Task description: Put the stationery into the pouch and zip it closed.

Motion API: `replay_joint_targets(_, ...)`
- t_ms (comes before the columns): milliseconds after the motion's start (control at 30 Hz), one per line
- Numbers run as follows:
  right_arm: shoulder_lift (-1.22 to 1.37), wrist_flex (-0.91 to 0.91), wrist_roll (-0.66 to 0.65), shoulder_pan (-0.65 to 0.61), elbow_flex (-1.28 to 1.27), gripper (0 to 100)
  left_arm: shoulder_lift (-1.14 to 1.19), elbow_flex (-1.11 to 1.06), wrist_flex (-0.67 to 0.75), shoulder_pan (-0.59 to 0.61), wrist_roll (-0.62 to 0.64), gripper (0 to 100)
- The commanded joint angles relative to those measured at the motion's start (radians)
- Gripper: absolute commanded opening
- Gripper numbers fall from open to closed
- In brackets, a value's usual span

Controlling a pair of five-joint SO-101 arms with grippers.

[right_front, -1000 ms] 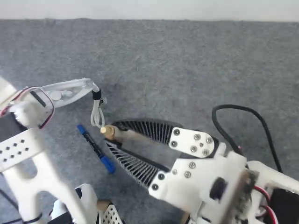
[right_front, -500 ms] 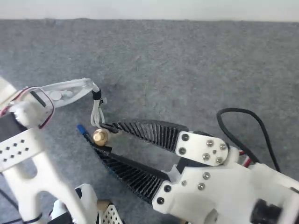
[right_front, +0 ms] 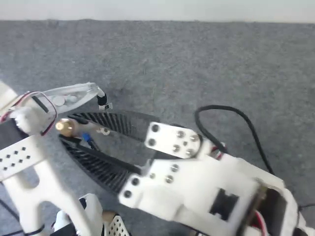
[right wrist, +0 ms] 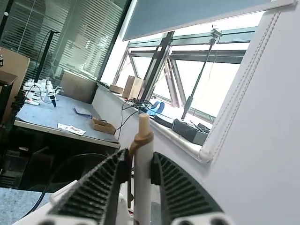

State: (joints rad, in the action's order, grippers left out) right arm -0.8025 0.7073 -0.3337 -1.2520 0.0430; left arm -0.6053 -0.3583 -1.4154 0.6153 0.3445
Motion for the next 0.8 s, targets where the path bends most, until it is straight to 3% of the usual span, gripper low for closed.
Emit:
replay_joint_targets(0,0.074,-0.084,-0.006,-0.002,0.009,0.7,-0.032,0.033,0.002,0.0,0.015,1)
replay_joint_targets(500,0.274,-0.213,-0.005,0.124,-0.005,0.7,-0.032,0.033,0.0,0.0,0.014,1)
replay_joint_targets(767,0.289,-0.533,-0.011,0.156,-0.249,0.7,-0.032,0.033,-0.002,0.0,-0.005,1)
